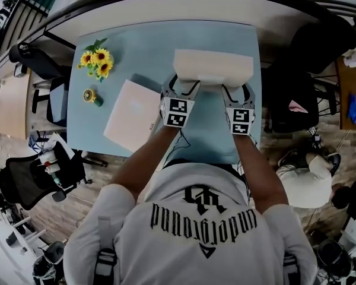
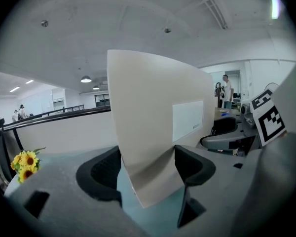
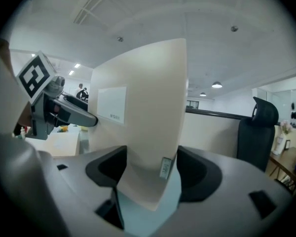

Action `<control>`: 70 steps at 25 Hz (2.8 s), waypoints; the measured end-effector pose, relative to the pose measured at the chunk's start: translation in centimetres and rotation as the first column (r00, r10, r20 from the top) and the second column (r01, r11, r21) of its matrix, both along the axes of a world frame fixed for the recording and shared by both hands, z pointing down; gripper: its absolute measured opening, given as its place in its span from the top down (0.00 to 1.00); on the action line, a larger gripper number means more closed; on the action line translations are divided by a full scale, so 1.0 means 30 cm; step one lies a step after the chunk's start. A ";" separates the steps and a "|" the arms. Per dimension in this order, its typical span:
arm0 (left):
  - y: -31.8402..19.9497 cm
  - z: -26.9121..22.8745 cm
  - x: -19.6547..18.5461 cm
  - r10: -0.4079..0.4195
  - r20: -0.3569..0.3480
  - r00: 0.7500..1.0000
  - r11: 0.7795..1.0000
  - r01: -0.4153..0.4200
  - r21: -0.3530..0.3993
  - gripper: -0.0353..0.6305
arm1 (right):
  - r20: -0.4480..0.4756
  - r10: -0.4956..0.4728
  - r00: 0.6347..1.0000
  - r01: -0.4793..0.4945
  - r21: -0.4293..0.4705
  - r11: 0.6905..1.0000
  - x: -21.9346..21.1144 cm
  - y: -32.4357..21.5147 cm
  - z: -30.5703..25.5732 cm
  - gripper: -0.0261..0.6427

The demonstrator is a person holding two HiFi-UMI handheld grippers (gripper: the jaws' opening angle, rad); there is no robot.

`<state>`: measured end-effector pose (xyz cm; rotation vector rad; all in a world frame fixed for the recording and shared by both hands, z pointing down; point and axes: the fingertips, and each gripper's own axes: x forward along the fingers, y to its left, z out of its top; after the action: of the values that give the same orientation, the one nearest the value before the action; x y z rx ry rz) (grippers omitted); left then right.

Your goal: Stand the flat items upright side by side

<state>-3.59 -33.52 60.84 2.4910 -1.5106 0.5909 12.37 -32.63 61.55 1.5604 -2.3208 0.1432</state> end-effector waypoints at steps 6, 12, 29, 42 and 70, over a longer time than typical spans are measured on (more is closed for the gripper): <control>-0.030 0.038 -0.010 0.051 -0.015 0.999 0.999 -0.051 0.001 0.41 | -0.033 0.027 0.999 -0.027 -0.002 1.000 -0.015 -0.019 0.068 0.49; -0.009 0.090 -0.005 0.069 -0.024 0.997 0.997 -0.070 -0.025 0.40 | -0.061 0.037 0.997 -0.038 -0.021 0.999 -0.008 0.003 0.127 0.49; 0.024 0.125 -0.017 0.087 -0.040 0.995 0.996 -0.088 -0.022 0.38 | -0.051 0.065 0.997 -0.068 -0.060 0.996 -0.014 0.032 0.124 0.44; 0.125 -0.059 -0.084 0.104 -0.065 0.992 0.993 -0.100 0.055 0.38 | -0.012 0.059 0.998 -0.059 -0.005 0.998 0.009 0.207 -0.035 0.46; 0.866 -0.398 -0.010 0.263 -0.095 0.960 0.945 -0.236 0.226 0.39 | 0.130 -0.010 0.991 -0.010 0.150 0.989 -0.077 0.988 -0.401 0.47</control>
<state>-3.87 -7.55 48.91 2.8502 -1.2828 0.3128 10.05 -2.98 49.52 1.6683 -2.4835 0.0738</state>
